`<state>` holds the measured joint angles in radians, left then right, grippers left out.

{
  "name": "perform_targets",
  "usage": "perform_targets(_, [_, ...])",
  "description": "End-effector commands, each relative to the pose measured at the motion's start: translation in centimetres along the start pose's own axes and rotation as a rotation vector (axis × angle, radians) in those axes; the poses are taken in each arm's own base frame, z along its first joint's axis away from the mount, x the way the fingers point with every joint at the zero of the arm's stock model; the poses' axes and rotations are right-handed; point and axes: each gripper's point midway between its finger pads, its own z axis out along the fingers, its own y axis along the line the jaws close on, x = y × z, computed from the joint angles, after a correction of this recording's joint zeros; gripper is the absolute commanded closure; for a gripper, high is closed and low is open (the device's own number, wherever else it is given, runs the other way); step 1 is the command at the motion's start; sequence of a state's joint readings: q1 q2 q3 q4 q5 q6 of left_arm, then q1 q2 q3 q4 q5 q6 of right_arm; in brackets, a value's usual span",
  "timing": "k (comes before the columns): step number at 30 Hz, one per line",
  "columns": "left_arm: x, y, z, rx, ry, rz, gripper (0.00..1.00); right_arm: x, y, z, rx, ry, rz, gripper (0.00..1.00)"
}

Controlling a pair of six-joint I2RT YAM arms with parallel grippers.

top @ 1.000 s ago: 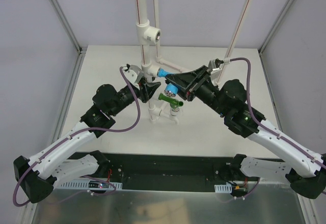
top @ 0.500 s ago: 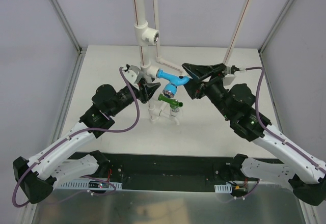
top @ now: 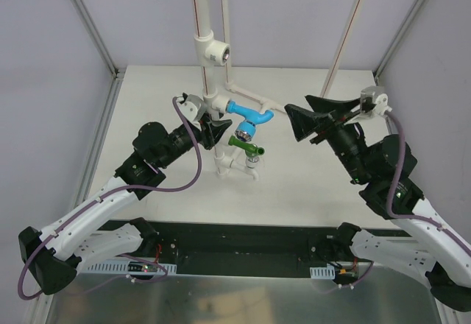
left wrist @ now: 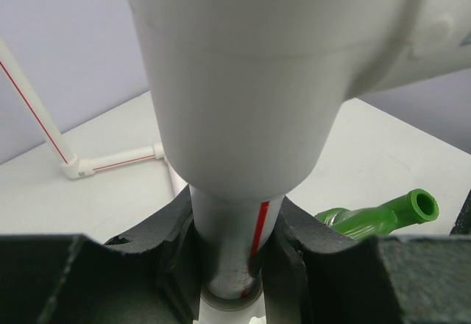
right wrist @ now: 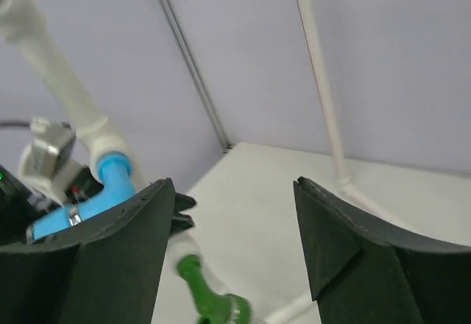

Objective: Install the water faucets

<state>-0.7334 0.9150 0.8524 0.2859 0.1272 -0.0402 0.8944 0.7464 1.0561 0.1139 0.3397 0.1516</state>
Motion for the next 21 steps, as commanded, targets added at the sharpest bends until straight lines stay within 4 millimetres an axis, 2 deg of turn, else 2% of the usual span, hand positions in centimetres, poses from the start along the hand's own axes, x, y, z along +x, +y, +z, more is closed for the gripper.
perform_targets(1, [-0.1, -1.2, -0.3, 0.028, 0.020, -0.117, 1.00, -0.3, 1.5, -1.0, -0.304, 0.020, -0.913, 0.27])
perform_targets(3, [0.0, -1.2, -0.3, 0.027, 0.020, -0.117, 1.00, 0.7, 2.2, -2.0, -0.445, 0.003, -1.126, 0.27])
perform_targets(7, [-0.1, -1.1, -0.3, 0.025, 0.020, -0.117, 1.00, -0.5, 4.8, -3.1, -0.599, -0.156, -1.330, 0.27])
perform_targets(9, [0.0, -1.1, -0.3, 0.026, 0.023, -0.118, 1.00, -0.8, 6.3, -3.5, -0.671, -0.224, -1.360, 0.27])
perform_targets(12, [0.2, -1.2, -0.3, 0.029, 0.026, -0.120, 1.00, -0.5, 7.6, -3.4, -0.744, -0.245, -1.387, 0.28])
perform_targets(19, [0.2, -1.1, -0.3, 0.026, 0.026, -0.121, 1.00, 0.7, 8.8, -2.5, -0.813, -0.236, -1.432, 0.29])
perform_targets(21, [0.3, -1.1, -0.1, 0.027, 0.031, -0.123, 1.00, 1.9, 8.9, -2.2, -0.840, -0.201, -1.439, 0.29])
